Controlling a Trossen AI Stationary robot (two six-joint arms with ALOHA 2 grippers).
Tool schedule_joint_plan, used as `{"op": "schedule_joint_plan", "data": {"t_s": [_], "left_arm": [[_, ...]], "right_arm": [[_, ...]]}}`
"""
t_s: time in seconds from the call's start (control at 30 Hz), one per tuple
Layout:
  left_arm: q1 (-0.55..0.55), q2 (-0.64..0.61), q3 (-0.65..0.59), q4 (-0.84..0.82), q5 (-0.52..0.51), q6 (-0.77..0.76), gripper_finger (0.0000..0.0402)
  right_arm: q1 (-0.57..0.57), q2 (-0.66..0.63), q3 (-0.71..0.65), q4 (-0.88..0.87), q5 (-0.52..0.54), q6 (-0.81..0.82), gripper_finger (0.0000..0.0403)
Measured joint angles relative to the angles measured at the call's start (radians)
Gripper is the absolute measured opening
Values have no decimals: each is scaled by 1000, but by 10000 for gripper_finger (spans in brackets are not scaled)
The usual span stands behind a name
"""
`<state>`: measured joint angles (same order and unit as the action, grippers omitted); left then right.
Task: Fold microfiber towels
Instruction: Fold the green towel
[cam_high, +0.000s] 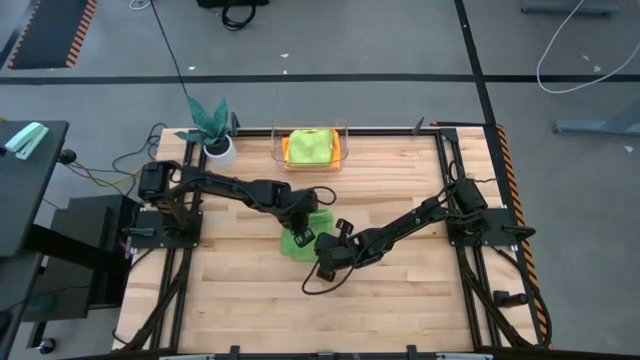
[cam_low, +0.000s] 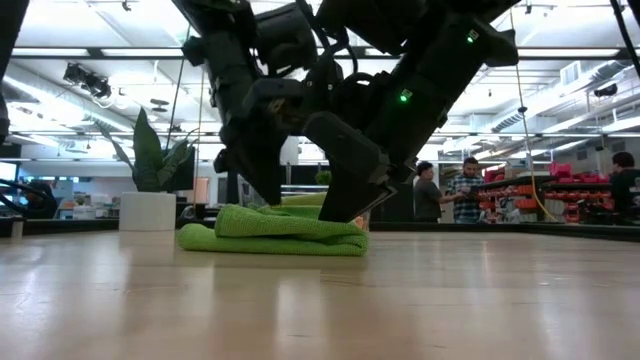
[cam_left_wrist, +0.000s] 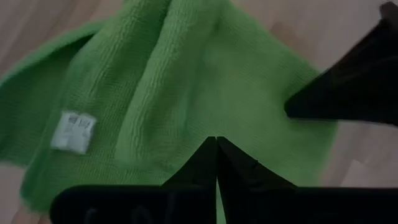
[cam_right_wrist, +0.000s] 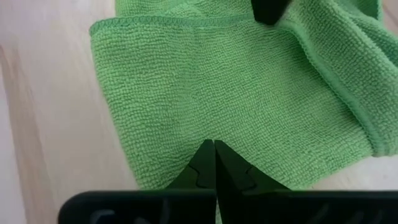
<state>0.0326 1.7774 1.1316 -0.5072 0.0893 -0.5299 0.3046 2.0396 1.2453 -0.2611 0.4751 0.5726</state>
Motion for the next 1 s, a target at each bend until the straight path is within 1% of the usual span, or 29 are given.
{"op": "schedule_joint_plan", "data": {"t_s": [0.23,0.4,0.53,0.77,1.0], "left_arm": [[6,39,0,42,-13,5,12],[26,44,0,44,-93,4,28],[54,44,0,43,-152,3,33],[109,44,0,38,-158,16,24],[135,39,0,35,-151,18,12]], "right_arm": [[0,0,0,-3,-1,1,0],[6,0,0,-1,1,1,0],[7,0,0,-1,0,4,0],[12,0,0,-1,0,8,0],[13,0,0,-2,-1,29,0]]}}
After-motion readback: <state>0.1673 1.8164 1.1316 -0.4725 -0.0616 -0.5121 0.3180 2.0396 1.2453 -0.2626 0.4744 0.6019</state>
